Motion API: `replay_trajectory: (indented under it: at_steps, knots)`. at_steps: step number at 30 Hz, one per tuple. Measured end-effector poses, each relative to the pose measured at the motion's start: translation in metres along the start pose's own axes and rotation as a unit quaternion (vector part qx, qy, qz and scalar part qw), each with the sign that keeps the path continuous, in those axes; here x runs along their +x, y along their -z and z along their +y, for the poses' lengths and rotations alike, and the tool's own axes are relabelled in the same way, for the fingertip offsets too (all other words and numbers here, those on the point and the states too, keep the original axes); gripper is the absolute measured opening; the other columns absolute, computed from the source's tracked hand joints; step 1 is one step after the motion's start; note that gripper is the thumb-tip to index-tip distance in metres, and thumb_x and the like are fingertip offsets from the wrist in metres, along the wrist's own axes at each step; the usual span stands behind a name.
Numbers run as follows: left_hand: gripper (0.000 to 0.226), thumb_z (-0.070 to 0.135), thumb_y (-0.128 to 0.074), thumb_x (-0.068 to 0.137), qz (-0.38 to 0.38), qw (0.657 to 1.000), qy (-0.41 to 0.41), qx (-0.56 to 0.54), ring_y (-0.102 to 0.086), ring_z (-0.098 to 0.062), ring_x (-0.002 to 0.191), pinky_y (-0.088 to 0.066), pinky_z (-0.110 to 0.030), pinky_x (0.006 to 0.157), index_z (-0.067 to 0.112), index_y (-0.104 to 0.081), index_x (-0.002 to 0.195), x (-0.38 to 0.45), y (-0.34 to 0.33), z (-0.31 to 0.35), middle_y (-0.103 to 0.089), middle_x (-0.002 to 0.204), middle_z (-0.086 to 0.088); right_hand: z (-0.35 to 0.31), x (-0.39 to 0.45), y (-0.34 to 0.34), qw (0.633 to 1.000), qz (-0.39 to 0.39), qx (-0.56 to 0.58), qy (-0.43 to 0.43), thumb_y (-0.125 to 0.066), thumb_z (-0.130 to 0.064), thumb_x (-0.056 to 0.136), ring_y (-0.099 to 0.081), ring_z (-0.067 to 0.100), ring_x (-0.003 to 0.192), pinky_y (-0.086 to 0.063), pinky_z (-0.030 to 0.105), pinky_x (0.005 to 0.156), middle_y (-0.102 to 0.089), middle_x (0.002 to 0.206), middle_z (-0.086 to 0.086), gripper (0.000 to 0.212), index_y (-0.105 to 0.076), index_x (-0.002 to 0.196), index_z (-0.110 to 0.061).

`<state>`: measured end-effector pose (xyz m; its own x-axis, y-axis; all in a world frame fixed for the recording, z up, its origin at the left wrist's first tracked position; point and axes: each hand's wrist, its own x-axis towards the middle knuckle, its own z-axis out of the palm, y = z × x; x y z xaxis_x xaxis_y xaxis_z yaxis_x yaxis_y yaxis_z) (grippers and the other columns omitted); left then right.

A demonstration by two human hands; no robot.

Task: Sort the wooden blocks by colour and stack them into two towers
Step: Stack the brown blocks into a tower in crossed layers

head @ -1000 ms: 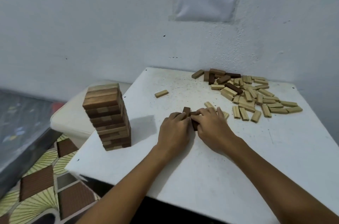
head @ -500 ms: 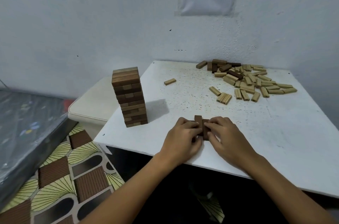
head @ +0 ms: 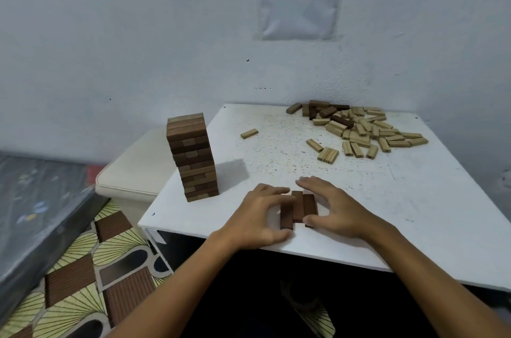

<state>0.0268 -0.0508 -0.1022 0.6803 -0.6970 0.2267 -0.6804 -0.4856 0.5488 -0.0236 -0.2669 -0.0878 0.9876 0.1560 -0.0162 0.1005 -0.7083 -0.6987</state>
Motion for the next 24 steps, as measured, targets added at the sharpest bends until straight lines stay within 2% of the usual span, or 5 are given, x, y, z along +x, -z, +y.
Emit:
replay_trajectory:
  at_steps: [4,8,11,15,24]
  knots:
    - [0.062,0.066,-0.075,0.057,-0.016,0.995,0.084,-0.047,-0.051,-0.011,0.113,-0.044,-0.040,0.099,0.050,-0.048,0.110,0.005,0.001,-0.009,-0.057,0.120,0.010,-0.004,-0.001,0.002,0.999,-0.034,0.000,-0.015,-0.079,-0.032,0.076,-0.038,0.005,0.132,-0.024,0.032,0.114,-0.046,0.139,-0.019,0.098,-0.018,0.152,-0.040]
    - [0.065,0.066,-0.078,0.054,-0.005,0.994,0.077,-0.072,-0.054,-0.009,0.109,-0.046,-0.040,0.095,0.048,-0.047,0.108,0.008,0.001,-0.007,-0.059,0.115,0.010,-0.002,-0.006,-0.002,0.999,-0.022,0.031,-0.010,-0.079,-0.034,0.073,-0.037,0.005,0.136,-0.019,0.040,0.120,-0.047,0.139,-0.020,0.099,-0.015,0.147,-0.049]
    - [0.066,0.065,-0.080,0.052,-0.009,0.994,0.076,-0.082,-0.053,-0.009,0.113,-0.046,-0.040,0.097,0.051,-0.046,0.107,0.010,0.001,-0.008,-0.057,0.120,0.011,-0.002,-0.010,0.001,0.999,-0.017,0.034,-0.008,-0.081,-0.038,0.070,-0.032,-0.001,0.138,-0.021,0.033,0.118,-0.042,0.146,-0.019,0.104,-0.011,0.144,-0.059]
    - [0.069,0.061,-0.083,0.049,-0.011,0.993,0.075,-0.087,-0.051,-0.010,0.117,-0.044,-0.041,0.100,0.053,-0.042,0.104,0.013,-0.001,-0.007,-0.056,0.123,0.015,0.004,-0.013,0.007,1.000,0.000,0.011,-0.029,-0.086,-0.037,0.066,-0.037,-0.008,0.125,-0.029,0.022,0.100,-0.046,0.133,-0.019,0.113,-0.009,0.148,-0.054]
    - [0.062,0.050,-0.087,0.051,-0.007,0.989,0.069,-0.131,-0.056,-0.011,0.110,-0.046,-0.042,0.094,0.041,-0.040,0.092,0.017,0.001,-0.001,-0.064,0.113,0.013,0.009,-0.014,0.003,0.999,0.013,0.018,-0.024,-0.084,-0.038,0.066,-0.040,0.000,0.127,-0.034,0.028,0.103,-0.051,0.122,-0.027,0.108,-0.014,0.145,-0.057]
